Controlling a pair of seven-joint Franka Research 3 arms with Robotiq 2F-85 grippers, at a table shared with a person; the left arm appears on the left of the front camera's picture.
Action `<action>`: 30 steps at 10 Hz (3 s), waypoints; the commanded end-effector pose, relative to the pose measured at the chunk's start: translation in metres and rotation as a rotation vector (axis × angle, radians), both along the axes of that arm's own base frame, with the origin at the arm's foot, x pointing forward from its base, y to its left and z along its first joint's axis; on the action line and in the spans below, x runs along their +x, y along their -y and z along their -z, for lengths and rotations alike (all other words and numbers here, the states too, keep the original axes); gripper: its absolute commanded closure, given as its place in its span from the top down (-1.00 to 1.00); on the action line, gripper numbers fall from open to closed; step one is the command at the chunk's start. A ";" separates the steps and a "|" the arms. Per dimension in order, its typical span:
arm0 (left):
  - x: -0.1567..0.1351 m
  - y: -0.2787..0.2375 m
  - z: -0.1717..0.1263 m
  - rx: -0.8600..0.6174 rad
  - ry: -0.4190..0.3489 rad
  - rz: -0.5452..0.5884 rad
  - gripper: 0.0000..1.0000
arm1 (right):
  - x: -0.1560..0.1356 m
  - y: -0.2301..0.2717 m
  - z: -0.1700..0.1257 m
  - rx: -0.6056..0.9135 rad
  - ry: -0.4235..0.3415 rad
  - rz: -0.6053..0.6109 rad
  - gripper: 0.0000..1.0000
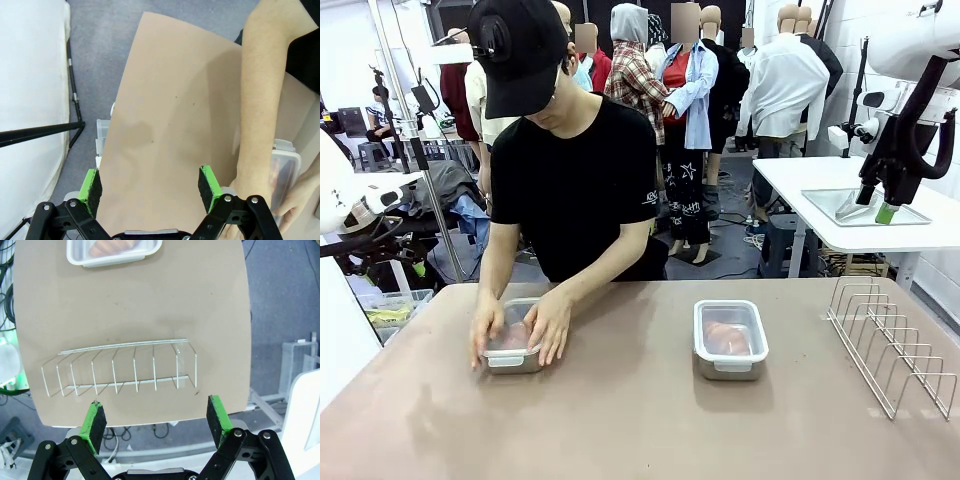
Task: Place the bread in airtight containers.
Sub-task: Release when the human grabs the Airtight Container lid.
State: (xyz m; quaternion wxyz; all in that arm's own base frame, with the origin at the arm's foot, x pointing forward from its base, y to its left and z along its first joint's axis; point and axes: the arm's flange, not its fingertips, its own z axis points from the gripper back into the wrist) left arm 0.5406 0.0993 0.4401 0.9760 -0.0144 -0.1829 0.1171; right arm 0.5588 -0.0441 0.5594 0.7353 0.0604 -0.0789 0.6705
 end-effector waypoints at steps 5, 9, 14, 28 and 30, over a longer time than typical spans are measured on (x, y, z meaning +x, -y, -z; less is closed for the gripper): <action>0.000 -0.001 -0.002 0.011 0.004 0.000 1.00 | 0.000 -0.002 0.000 -0.016 -0.016 0.013 1.00; 0.000 -0.001 -0.002 0.011 0.004 0.000 1.00 | 0.000 -0.002 0.000 -0.016 -0.016 0.013 1.00; 0.000 -0.001 -0.002 0.011 0.004 0.000 1.00 | 0.000 -0.002 0.000 -0.016 -0.016 0.013 1.00; 0.000 -0.001 -0.002 0.011 0.004 0.000 1.00 | 0.000 -0.002 0.000 -0.016 -0.016 0.013 1.00; 0.000 -0.001 -0.002 0.011 0.004 0.000 1.00 | 0.000 -0.002 0.000 -0.016 -0.016 0.013 1.00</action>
